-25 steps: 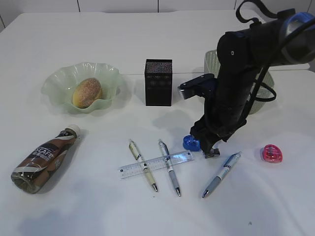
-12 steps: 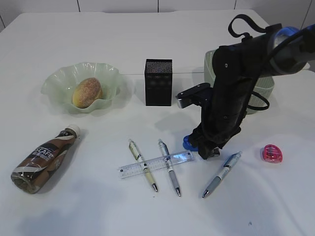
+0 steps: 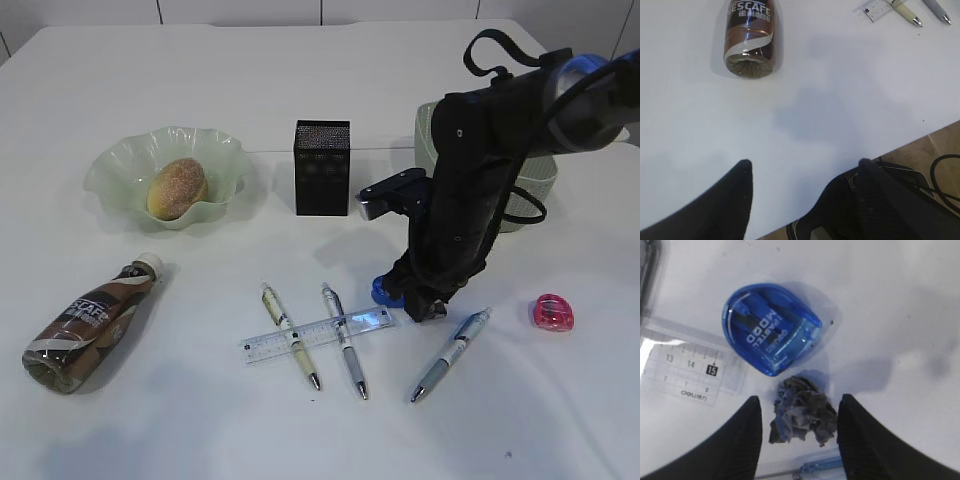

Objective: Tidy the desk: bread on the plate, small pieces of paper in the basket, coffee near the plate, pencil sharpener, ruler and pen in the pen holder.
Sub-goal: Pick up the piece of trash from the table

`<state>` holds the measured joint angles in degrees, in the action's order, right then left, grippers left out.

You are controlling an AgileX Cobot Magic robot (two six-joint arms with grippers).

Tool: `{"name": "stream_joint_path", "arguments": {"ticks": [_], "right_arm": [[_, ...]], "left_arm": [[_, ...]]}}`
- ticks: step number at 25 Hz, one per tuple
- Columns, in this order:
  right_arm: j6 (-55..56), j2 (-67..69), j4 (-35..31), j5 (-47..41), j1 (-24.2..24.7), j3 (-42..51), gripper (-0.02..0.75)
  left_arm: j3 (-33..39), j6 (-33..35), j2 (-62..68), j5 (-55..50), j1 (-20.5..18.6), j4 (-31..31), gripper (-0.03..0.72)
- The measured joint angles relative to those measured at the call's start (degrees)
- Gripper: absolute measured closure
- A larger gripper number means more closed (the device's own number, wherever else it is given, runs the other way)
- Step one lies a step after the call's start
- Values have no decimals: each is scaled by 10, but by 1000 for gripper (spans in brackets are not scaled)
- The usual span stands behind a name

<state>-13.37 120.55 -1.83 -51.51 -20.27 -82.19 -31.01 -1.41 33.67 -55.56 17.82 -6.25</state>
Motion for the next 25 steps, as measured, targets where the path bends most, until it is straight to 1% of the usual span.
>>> {"name": "stream_joint_path", "arguments": {"ticks": [10, 11, 16, 17, 21, 22, 25], "right_arm": [[-3, 7, 0, 2, 0, 0, 367], [-4, 7, -1, 2, 0, 0, 387], [-4, 7, -2, 2, 0, 0, 538], [-4, 7, -2, 2, 0, 0, 587], [-4, 7, -1, 2, 0, 0, 650], [-4, 7, -1, 2, 0, 0, 650], [-4, 7, 4, 8, 1, 0, 714]], "left_arm": [[0, 0, 0, 0, 0, 0, 234], [0, 0, 0, 0, 0, 0, 234], [0, 0, 0, 0, 0, 0, 234], [0, 0, 0, 0, 0, 0, 234], [0, 0, 0, 0, 0, 0, 234], [0, 0, 0, 0, 0, 0, 234], [0, 0, 0, 0, 0, 0, 234]]}}
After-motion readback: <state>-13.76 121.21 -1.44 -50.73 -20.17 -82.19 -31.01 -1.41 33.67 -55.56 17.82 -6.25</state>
